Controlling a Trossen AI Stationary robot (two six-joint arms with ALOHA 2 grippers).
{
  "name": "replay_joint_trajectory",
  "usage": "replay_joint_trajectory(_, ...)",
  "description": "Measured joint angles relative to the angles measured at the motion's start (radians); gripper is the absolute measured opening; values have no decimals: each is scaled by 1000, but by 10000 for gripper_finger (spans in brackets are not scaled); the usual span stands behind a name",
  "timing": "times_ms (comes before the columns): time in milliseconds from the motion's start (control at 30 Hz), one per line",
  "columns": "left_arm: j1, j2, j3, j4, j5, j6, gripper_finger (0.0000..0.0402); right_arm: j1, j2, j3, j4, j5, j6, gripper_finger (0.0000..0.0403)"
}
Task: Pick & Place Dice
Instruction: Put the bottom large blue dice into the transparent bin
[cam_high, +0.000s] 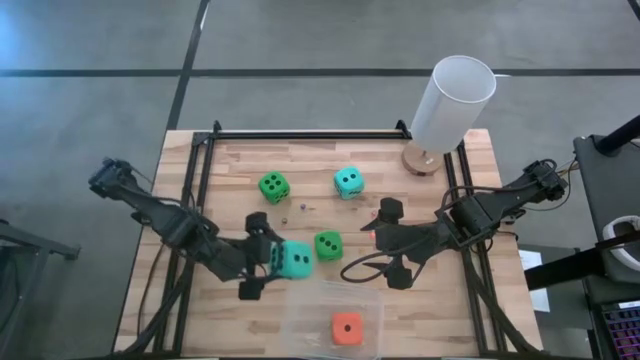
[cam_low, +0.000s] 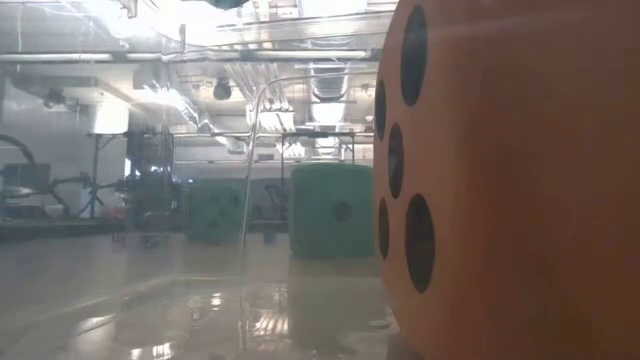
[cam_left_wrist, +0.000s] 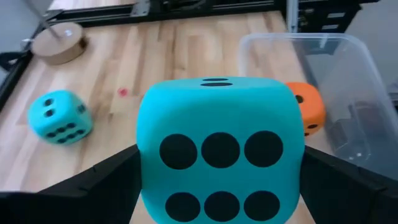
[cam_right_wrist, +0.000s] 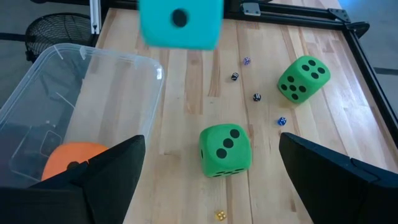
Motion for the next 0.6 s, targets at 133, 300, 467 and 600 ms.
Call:
replay_joint_trajectory(133, -29, 53, 8, 57, 1, 10, 371, 0, 0, 0, 0, 0, 0, 366)
replay_joint_trajectory(300, -67, 128, 45, 118, 1, 10, 371, 0, 0, 0, 0, 0, 0, 366)
replay_joint_trajectory(467, -90, 216, 96, 167, 1, 6, 371, 0, 0, 0, 0, 0, 0, 366)
replay_joint_trajectory(600, -108, 286, 142, 180, 2, 2, 372, 0, 0, 0, 0, 0, 0, 366)
